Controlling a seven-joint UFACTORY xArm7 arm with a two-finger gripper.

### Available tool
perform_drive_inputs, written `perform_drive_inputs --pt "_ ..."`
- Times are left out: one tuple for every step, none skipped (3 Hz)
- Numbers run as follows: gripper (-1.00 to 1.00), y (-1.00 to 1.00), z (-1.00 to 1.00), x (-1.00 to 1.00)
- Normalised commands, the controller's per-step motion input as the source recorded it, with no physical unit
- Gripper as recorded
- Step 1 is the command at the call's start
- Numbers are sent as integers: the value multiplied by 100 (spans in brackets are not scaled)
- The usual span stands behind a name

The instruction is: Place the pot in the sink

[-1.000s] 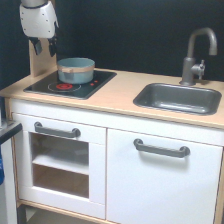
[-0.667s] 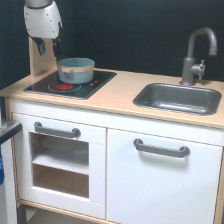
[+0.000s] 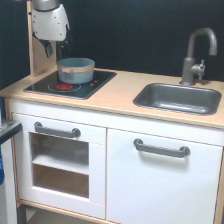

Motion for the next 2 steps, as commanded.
perform_drive_inputs --pt "100 43 -86 10" --pt "100 28 -88 5"
